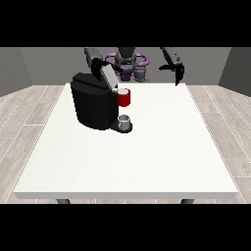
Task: Insert the coffee pod into the coffee machine and close the lid
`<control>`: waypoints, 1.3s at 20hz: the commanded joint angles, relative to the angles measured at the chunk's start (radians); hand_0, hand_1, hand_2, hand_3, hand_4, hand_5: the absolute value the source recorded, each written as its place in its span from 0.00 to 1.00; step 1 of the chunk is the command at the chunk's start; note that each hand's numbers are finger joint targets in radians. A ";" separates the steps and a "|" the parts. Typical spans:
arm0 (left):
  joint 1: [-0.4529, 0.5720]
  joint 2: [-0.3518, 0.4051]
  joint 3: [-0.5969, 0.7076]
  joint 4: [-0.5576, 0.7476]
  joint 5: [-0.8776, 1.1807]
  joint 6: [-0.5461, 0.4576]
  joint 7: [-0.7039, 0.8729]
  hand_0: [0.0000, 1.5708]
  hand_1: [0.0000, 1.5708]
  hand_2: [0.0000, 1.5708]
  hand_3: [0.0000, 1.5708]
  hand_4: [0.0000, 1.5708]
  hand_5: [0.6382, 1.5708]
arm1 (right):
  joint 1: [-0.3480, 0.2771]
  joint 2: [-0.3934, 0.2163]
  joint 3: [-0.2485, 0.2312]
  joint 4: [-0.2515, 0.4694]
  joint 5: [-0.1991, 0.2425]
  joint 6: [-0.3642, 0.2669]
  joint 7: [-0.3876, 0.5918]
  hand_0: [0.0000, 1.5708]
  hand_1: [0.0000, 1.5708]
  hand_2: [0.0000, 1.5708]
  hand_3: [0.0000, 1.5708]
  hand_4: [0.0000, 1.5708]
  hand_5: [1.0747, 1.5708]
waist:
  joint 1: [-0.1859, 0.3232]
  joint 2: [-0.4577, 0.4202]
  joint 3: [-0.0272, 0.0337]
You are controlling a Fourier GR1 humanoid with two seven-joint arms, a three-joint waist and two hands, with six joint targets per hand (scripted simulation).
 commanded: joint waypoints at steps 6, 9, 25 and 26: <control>0.016 0.020 -0.019 0.010 -0.020 0.014 -0.036 0.00 0.00 0.00 0.00 0.23 1.00 | -0.064 -0.001 -0.012 0.095 -0.010 0.018 -0.028 0.00 0.00 0.00 0.00 0.23 1.00 | 0.004 0.015 0.0000; -0.004 -0.024 -0.033 0.015 -0.021 0.049 -0.041 0.00 0.00 0.00 0.00 0.22 1.00 | -0.084 -0.007 -0.015 0.130 0.001 0.012 -0.076 0.00 0.00 0.00 0.00 0.20 1.00 | 0.010 0.056 0.0000; -0.096 0.037 0.003 0.105 0.016 0.017 -0.026 0.00 0.00 0.00 0.00 0.21 1.00 | -0.275 0.058 0.079 0.188 0.122 -0.083 0.053 0.00 0.00 0.00 0.00 0.26 1.00 | 0.049 0.075 -0.0004; -0.091 0.054 0.012 0.101 0.035 -0.010 -0.036 0.00 0.00 0.00 0.00 0.24 1.00 | -0.301 0.005 0.035 0.204 0.098 -0.050 0.026 0.00 0.00 0.00 0.00 0.24 1.00 | 0.057 0.095 -0.0002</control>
